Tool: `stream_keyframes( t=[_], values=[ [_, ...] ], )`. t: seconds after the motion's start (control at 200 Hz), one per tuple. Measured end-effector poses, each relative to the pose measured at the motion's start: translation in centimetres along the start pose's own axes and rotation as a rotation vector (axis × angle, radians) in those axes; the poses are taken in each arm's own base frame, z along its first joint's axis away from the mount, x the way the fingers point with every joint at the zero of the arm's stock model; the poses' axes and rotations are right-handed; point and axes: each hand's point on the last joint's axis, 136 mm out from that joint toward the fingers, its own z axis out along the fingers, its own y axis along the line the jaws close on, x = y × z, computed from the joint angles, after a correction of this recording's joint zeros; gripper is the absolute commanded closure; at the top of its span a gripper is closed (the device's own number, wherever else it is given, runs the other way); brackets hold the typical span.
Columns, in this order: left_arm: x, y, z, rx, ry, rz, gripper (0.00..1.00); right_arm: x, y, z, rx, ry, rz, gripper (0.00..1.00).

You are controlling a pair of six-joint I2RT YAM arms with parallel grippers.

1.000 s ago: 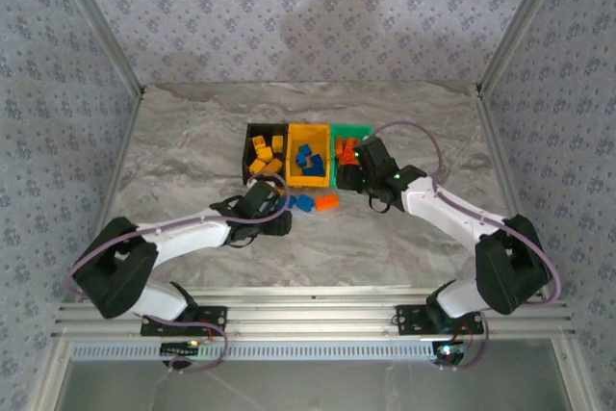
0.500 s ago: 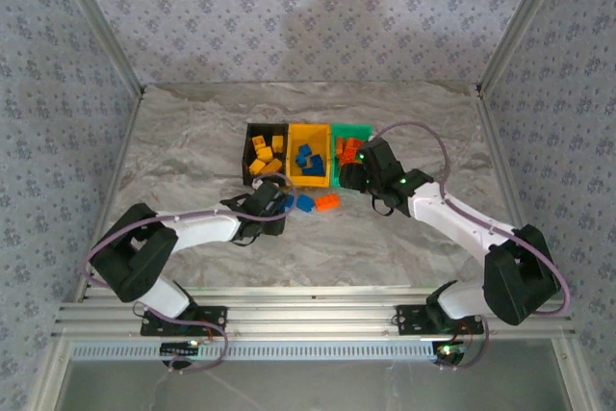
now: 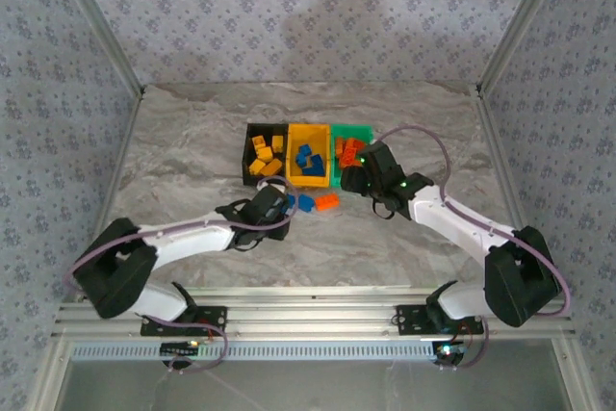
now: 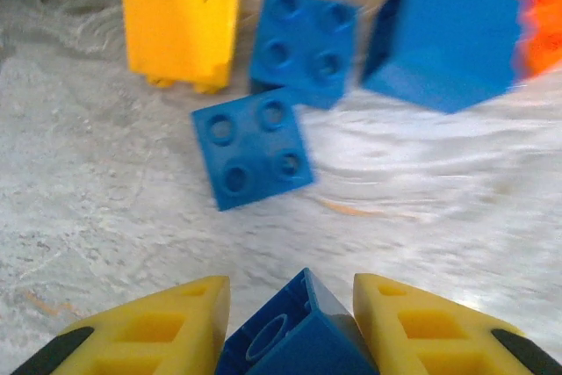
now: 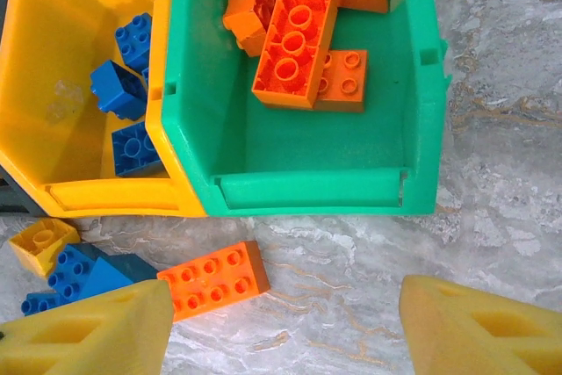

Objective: Sort the legos into containers by color

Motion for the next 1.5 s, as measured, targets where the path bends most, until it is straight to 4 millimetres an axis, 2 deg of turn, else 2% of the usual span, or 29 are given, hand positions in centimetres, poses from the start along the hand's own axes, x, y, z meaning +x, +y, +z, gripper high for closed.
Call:
stream_keyframes(
  t=[0.095,0.18,0.34,0.415,0.53,0.655,0.72,0.87,0.95,1.054,1.074,1.104,1.179,1.279,1.389,1.504],
  values=[
    [-1.6,-0.8,-2.0,0.044,-0.059,-0.018,0.68,0.3,-0.2,-0.2,-0.005,-0.006,0.011,0.29],
    [-3.3,-1.5,-2.9,0.055,-0.084,-0.027,0.69,0.8,-0.6,-0.2,-0.004,-0.003,0.021,0.29],
    [-9.3,-3.4,-2.9,0.083,-0.148,-0.059,0.72,2.1,-1.2,0.1,0.009,0.02,0.025,0.29],
    [-12.2,-3.9,-1.8,0.088,-0.171,-0.077,0.71,2.6,-1.3,0.2,0.01,0.027,0.027,0.29],
    [-15.5,-4.2,0.8,0.066,-0.173,-0.083,0.7,3.8,-1.7,0.2,0.015,0.047,0.026,0.29],
    [-17.9,-4.5,3.7,0.043,-0.164,-0.071,0.69,5.0,-1.9,0.2,0.018,0.065,0.022,0.29],
    [-18.5,-4.7,5.0,0.034,-0.154,-0.064,0.59,5.3,-1.8,0.1,0.013,0.068,0.023,0.29],
    [-18.9,-4.8,6.4,0.025,-0.13,-0.061,0.28,5.6,-1.4,-0.1,0.001,0.07,0.016,0.27],
    [-19.0,-4.9,6.2,0.033,-0.127,-0.063,0.18,5.8,-1.2,-0.1,-0.004,0.074,0.008,0.27],
    [-19.5,-5.5,5.4,0.055,-0.141,-0.065,0.1,6.0,-0.7,-0.1,-0.016,0.075,0.0,0.26],
    [-19.5,-5.6,5.2,0.06,-0.145,-0.069,0.04,6.0,-0.6,-0.1,-0.019,0.076,-0.001,0.26],
    [-19.5,-5.8,4.6,0.068,-0.153,-0.069,0.01,6.1,-0.5,0.0,-0.02,0.08,-0.005,0.26],
    [-19.0,-6.3,2.3,0.101,-0.176,-0.072,0.01,6.5,-0.2,0.4,-0.018,0.097,-0.016,0.25],
    [-17.4,-7.1,-2.0,0.158,-0.223,-0.064,0.01,6.8,0.6,1.5,-0.015,0.118,-0.032,0.25],
    [-14.5,-7.7,-6.6,0.229,-0.274,-0.066,0.0,6.8,1.8,2.8,-0.016,0.132,-0.044,0.26],
    [-10.7,-6.1,-8.6,0.237,-0.288,-0.095,0.01,6.6,2.7,4.1,-0.012,0.139,-0.051,0.26]
  ],
)
